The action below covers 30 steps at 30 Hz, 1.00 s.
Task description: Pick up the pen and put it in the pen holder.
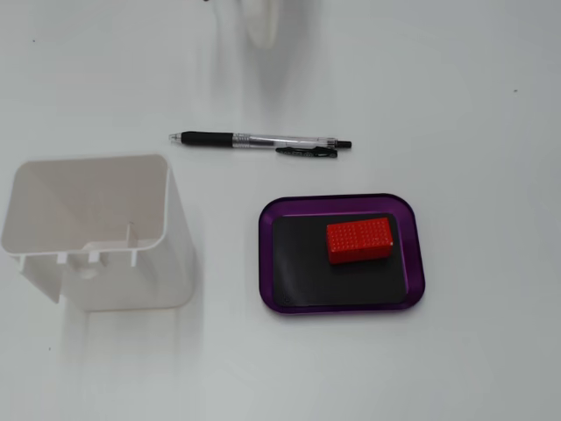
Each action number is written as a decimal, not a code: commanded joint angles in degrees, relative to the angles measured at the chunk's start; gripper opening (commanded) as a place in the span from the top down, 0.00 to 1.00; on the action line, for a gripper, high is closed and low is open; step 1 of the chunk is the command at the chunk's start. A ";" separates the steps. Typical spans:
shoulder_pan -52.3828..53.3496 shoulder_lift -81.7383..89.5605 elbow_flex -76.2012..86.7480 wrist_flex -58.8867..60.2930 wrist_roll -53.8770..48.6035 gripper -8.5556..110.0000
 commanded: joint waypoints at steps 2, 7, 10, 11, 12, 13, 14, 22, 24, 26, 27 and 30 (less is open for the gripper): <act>-0.44 -20.92 -12.57 -0.97 -5.36 0.90; -0.44 -47.20 -26.19 -0.70 -4.83 0.86; -0.79 -59.94 -31.55 -0.70 -4.75 0.84; -1.05 -62.93 -33.05 -0.70 -4.66 0.84; -1.67 -65.48 -34.19 -0.70 -4.31 0.83; -2.37 -67.59 -35.07 -0.70 -3.08 0.83; -2.99 -69.35 -35.68 -0.70 -2.11 0.83; -3.69 -76.73 -36.30 -2.37 -1.32 0.81; -3.69 -76.99 -36.30 -4.13 -1.32 0.81; -3.60 -77.17 -36.30 -5.71 -1.67 0.81; -3.34 -77.17 -36.30 -6.86 -1.76 0.81; -3.52 -77.17 -35.77 -8.79 -1.93 0.81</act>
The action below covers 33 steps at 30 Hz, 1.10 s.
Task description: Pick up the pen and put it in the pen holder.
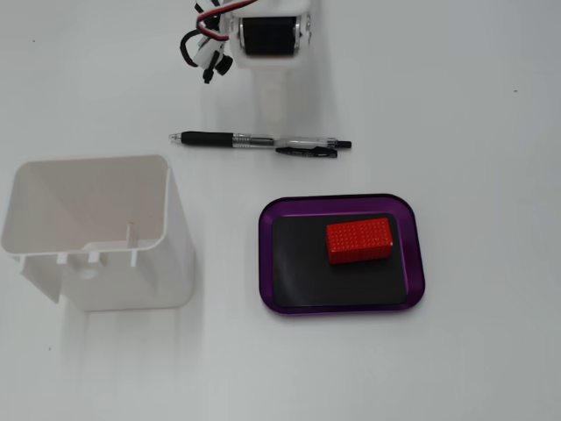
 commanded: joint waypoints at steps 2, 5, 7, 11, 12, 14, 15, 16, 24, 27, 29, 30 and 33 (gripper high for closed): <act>-0.26 0.18 -1.67 -1.85 -0.35 0.81; -0.26 0.18 -1.67 -1.85 -0.44 0.81; -0.26 0.09 -1.41 -1.85 -0.53 0.81; -0.35 0.09 -1.05 -2.90 -0.53 0.81; -0.18 0.09 -0.97 -3.34 -0.53 0.81; -0.09 0.09 -0.18 -4.13 -0.53 0.81; -0.26 0.09 0.18 -4.75 -0.53 0.81; -0.26 0.09 0.35 -5.10 -0.53 0.81; -0.09 0.09 4.75 -8.70 -2.20 0.81; 0.35 0.09 5.89 -10.28 -2.55 0.81; 0.35 0.09 6.33 -10.99 -2.55 0.81; 0.35 0.09 6.42 -11.25 -2.55 0.81; 0.18 0.00 6.42 -11.51 -2.55 0.81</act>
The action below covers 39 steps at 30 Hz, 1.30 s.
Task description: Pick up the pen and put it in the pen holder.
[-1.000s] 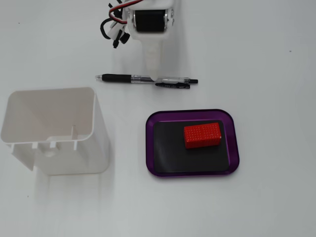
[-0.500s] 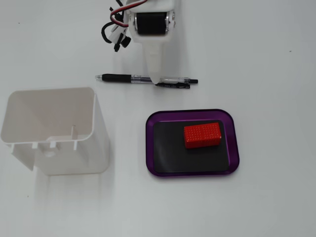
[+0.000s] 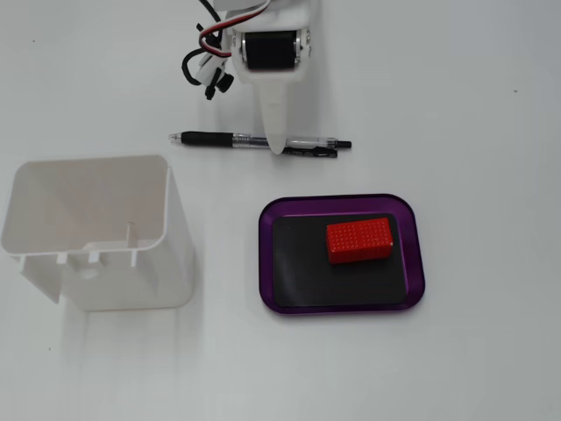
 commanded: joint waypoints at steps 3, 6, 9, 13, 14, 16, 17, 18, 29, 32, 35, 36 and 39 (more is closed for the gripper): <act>0.35 -0.09 -0.18 -1.76 -0.44 0.81; 0.35 -3.96 -0.62 -1.67 -0.44 0.81; 0.35 -8.61 -1.23 -1.32 -0.44 0.81; 0.26 -11.34 -1.32 -1.14 -0.44 0.81; 0.26 -11.34 -1.32 -1.14 -0.44 0.81; 0.26 -11.34 -1.32 -1.14 -0.62 0.82; 0.26 -11.34 -1.32 -1.05 -1.32 0.83; 0.26 -11.34 -1.32 -0.97 -2.29 0.85; 0.35 -11.78 -1.32 -0.79 -4.48 0.90; 0.35 -11.60 -1.32 -0.18 -5.27 0.90; 1.05 -11.95 -1.32 1.14 -5.36 0.88; 2.20 -11.95 -1.32 1.23 -5.36 0.88; 5.10 -11.78 -1.32 1.23 -5.36 0.86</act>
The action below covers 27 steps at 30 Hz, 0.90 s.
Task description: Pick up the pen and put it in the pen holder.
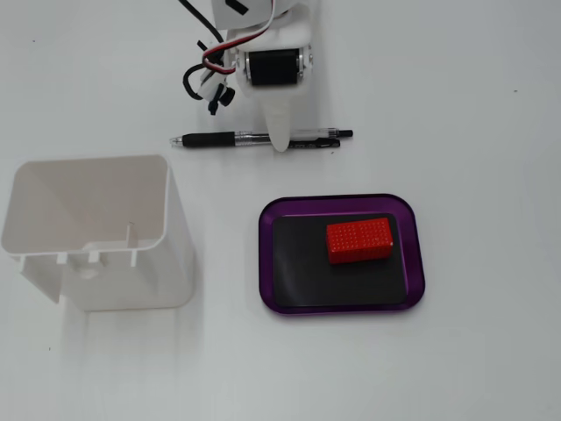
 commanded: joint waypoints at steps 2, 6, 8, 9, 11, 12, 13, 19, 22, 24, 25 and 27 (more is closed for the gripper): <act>2.55 0.35 0.09 0.79 -0.44 0.87; 2.29 0.53 0.09 0.79 -2.55 0.89; 2.20 0.44 0.09 0.79 -2.72 0.90; 2.20 0.35 0.09 0.88 -2.81 0.91; 2.11 0.35 0.09 0.88 -2.81 0.93; 2.11 0.35 0.09 1.14 -3.16 0.93; 2.11 0.26 0.09 1.67 -3.87 0.93; 1.85 1.58 -0.18 4.92 -4.13 0.93; 1.85 6.42 -3.78 9.76 -2.64 0.93; 1.85 12.04 -6.94 13.62 0.53 0.93; 1.85 15.12 -9.14 15.91 1.76 0.93; 1.05 21.36 -14.59 20.65 3.87 0.93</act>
